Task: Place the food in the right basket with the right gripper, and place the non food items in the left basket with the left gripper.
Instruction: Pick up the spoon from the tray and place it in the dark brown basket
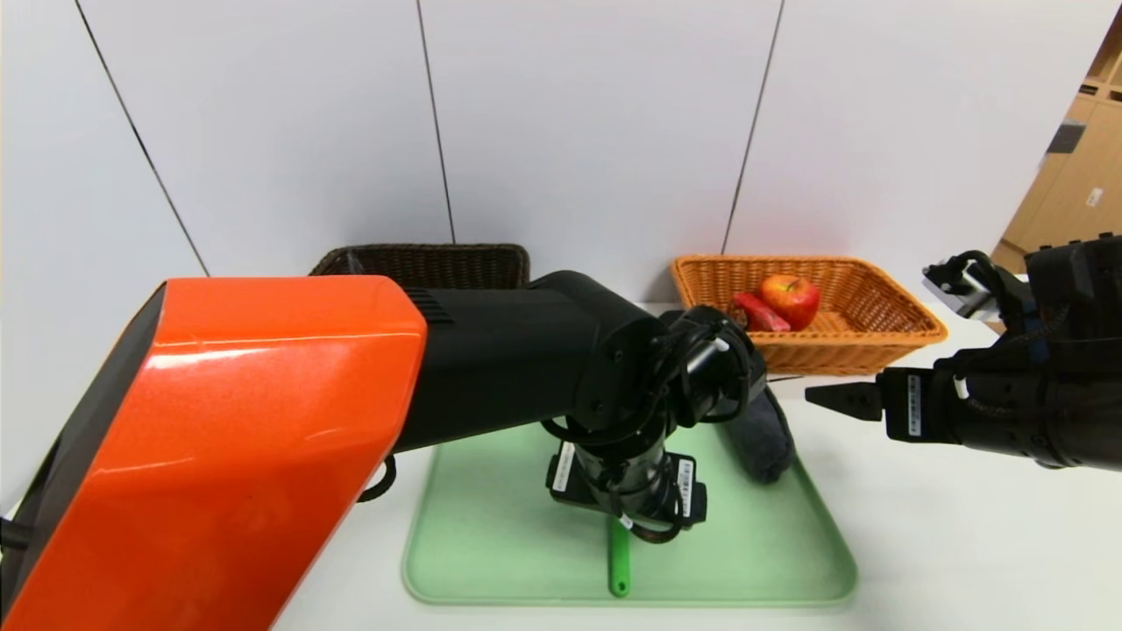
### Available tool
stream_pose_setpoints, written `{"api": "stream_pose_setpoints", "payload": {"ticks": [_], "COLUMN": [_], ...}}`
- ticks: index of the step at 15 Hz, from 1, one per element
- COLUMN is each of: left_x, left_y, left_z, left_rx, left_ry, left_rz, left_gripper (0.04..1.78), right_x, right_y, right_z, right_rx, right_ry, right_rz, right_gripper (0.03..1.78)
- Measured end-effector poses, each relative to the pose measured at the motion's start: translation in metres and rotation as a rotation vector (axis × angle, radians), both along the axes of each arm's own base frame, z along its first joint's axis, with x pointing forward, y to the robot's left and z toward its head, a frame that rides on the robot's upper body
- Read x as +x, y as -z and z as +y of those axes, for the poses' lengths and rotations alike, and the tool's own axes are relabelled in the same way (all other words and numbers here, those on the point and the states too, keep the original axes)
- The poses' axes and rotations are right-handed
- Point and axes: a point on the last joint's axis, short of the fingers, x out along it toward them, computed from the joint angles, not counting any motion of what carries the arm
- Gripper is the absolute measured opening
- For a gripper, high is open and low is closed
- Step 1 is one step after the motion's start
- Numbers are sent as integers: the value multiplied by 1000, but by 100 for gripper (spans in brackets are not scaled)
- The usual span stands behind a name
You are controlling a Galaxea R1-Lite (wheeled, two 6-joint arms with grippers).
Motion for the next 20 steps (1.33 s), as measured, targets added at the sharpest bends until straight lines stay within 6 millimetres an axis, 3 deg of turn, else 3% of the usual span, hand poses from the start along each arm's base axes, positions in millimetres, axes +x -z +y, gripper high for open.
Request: {"api": "stream_pose_setpoints", "payload": {"ticks": [7,15,16,20], "left_x": [0,-1,-1,-1], "left_y": [2,3,3,3], "left_z": [0,0,0,-1], "left_rx": [8,15,14,10], "left_ry": [-2,0,3,12], "left_rz": [5,13,11,11], "left_gripper": [169,69,13,12], "right_x": [-6,-12,-12,-13], "right_y": [-3,-2,-2,-3], "right_z": [0,0,0,0], "right_rx": [1,1,2,3], "right_ry": [-6,-14,-14,-13], "right_rz": [-17,-15,-15,-18], "right_gripper": [170,170,170,170]}}
